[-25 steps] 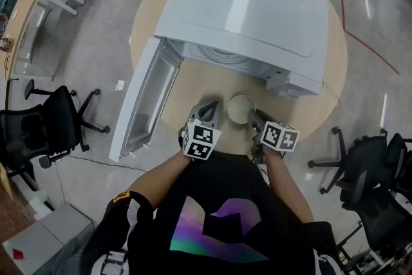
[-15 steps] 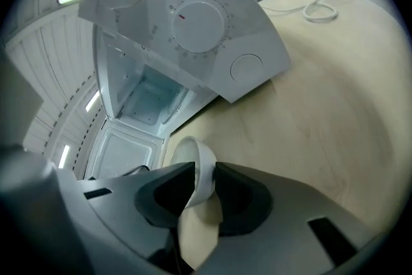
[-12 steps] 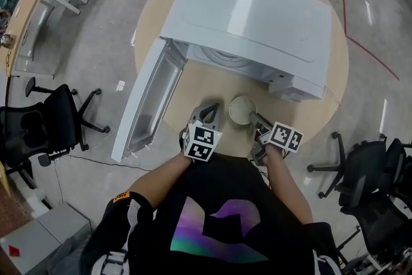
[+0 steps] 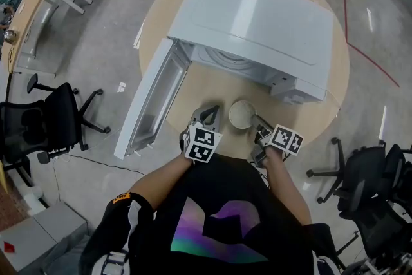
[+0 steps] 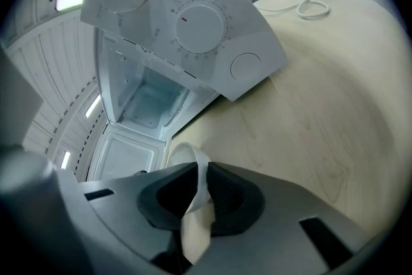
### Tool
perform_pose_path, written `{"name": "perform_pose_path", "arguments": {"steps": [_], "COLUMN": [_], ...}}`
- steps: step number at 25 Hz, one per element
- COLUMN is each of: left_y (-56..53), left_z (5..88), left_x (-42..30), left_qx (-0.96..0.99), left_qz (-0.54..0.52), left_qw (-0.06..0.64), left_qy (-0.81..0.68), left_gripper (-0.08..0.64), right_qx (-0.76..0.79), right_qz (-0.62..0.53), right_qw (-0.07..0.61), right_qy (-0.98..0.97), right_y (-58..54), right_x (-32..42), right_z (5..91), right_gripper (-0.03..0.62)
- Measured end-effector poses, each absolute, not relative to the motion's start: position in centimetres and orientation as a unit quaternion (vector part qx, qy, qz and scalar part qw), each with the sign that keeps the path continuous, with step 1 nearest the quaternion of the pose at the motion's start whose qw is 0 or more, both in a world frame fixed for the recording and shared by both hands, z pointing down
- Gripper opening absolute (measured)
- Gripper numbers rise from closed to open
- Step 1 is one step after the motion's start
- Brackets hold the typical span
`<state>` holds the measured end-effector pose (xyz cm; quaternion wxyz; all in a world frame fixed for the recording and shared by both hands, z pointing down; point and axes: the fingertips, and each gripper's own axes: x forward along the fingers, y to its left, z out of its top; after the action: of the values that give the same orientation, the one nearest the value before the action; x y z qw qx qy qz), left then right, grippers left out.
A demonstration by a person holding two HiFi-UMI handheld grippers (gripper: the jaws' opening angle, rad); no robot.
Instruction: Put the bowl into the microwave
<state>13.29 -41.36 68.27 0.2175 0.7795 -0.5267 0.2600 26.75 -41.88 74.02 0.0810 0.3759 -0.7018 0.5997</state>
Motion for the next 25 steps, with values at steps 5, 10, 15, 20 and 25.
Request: {"name": "perform_pose_path", "arguments": {"steps": [5, 10, 15, 20, 25], "left_y": [-41.0, -40.6, -40.5, -40.5, -40.5], "left_z": [68.1, 67.8, 67.2, 66.6, 65.8], "left_x": [12.5, 11.7, 10.5, 8.9, 7.3], "left_qx": [0.775, 0.772, 0.767, 0.759, 0.752], "left_qz": [0.255, 0.247, 0.235, 0.224, 0.214], "left_qw": [0.218, 0.217, 0.215, 0.214, 0.209], "left_qy": [-0.535, -0.544, -0.557, -0.573, -0.587], "left_gripper": [0.048, 0.048, 0.048, 0.048, 0.048], "right_qx": [0.374, 0.37, 0.369, 0.37, 0.369], "right_qz": [0.601, 0.597, 0.593, 0.585, 0.581], "right_qw": [0.066, 0.048, 0.032, 0.024, 0.013], "right_qy": [-0.704, -0.71, -0.715, -0.721, -0.725], "right_y": [-41.8, -42.2, -42.5, -42.9, -43.4], "right_x": [26.1, 25.2, 24.1, 23.0, 21.6], "right_z": [73.2, 71.4, 69.4, 67.5, 65.9], "right_gripper": [0.058, 0.058, 0.058, 0.058, 0.058]}}
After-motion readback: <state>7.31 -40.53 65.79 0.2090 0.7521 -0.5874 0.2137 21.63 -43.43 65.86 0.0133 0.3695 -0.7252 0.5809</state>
